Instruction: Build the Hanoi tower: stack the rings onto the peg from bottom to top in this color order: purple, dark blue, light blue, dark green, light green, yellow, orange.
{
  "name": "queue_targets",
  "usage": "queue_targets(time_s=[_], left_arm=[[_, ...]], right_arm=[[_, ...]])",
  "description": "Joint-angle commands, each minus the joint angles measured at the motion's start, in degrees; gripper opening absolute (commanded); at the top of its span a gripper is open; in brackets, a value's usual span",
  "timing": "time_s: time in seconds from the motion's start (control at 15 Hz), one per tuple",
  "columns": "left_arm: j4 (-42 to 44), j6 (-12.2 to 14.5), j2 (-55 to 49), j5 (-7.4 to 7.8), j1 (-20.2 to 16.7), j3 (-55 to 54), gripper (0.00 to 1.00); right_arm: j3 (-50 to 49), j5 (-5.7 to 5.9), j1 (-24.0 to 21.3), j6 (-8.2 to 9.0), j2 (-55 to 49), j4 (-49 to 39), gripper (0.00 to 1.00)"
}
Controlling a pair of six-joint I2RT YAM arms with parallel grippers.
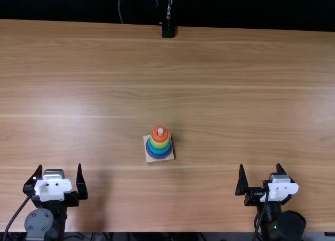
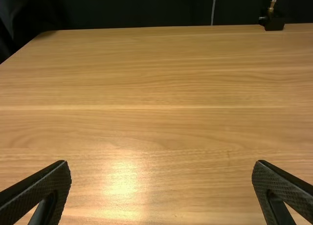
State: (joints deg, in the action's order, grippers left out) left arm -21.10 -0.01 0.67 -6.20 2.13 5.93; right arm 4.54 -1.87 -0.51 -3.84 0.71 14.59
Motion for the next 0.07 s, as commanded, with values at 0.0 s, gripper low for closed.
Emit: queue_targets(time_s=[0.0], left_arm=[[-4.5,0.2,-0.7,-0.03,-0.5,-5.9,1.00]], right_arm=[[-3.7,0.60,-0.5,0.04,-0.7,4.4,1.00]])
